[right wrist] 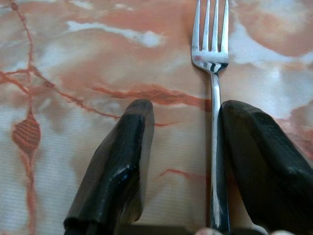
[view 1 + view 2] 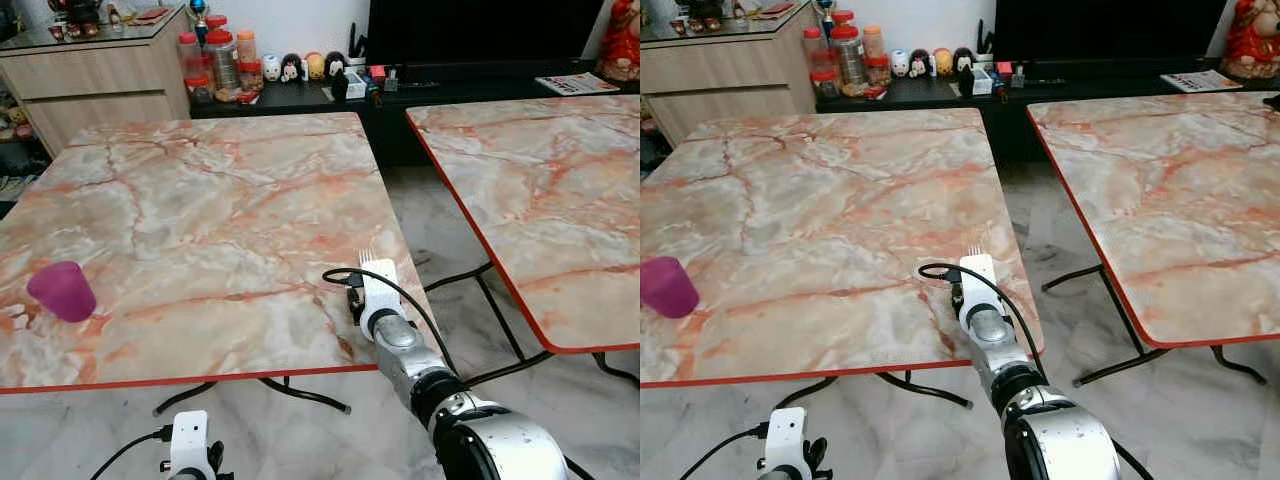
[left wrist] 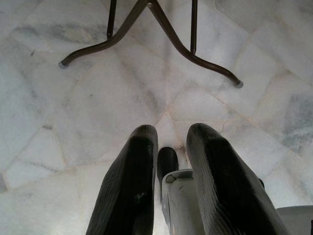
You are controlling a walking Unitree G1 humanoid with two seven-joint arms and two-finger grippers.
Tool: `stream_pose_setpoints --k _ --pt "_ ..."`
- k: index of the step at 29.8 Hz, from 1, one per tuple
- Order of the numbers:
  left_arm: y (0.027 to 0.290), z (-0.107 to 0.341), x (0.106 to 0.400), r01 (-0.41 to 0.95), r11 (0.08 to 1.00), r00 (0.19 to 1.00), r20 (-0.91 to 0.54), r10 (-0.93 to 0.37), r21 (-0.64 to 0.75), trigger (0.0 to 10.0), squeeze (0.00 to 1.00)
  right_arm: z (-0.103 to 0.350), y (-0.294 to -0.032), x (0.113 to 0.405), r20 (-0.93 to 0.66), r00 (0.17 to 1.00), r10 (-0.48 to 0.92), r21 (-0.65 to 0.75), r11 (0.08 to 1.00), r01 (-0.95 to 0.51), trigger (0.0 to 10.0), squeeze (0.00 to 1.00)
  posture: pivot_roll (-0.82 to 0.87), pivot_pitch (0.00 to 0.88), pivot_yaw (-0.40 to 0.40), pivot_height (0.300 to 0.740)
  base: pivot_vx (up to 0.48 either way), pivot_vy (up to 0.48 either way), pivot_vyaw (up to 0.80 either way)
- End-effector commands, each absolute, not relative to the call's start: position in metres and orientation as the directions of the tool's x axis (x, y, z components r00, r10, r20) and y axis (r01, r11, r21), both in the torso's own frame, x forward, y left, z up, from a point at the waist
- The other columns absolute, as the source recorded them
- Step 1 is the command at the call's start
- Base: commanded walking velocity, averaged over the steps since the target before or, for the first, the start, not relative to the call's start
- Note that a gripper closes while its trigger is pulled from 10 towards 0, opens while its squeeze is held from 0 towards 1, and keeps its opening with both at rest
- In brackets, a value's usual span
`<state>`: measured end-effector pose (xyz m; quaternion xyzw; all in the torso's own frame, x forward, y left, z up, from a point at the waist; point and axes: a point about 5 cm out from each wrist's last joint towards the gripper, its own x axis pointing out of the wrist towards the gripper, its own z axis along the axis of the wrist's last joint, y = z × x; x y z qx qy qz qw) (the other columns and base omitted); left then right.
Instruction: Setting the table
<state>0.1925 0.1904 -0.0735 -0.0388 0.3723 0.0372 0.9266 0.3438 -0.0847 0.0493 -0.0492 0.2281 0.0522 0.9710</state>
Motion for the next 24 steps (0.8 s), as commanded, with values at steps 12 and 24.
stream_pose_setpoints --k 12,24 --pt "0.1902 -0.0747 0.1907 -0.096 0.994 0.714 -0.699 0.027 -0.059 10.0 0.00 0.0404 -0.0888 0.3382 -0.488 0.871 0.062 -0.066 0.992 -0.108 0.0 0.00 0.08 0.000 0.023 0.728 0.000 0.000 0.00" --pt "0.1885 -0.0742 0.1923 -0.074 0.995 0.713 -0.701 0.009 -0.062 10.0 0.00 0.0420 -0.0874 0.3392 -0.483 0.873 0.069 -0.064 0.992 -0.113 0.0 0.00 0.08 0.000 0.025 0.728 0.000 0.000 0.00"
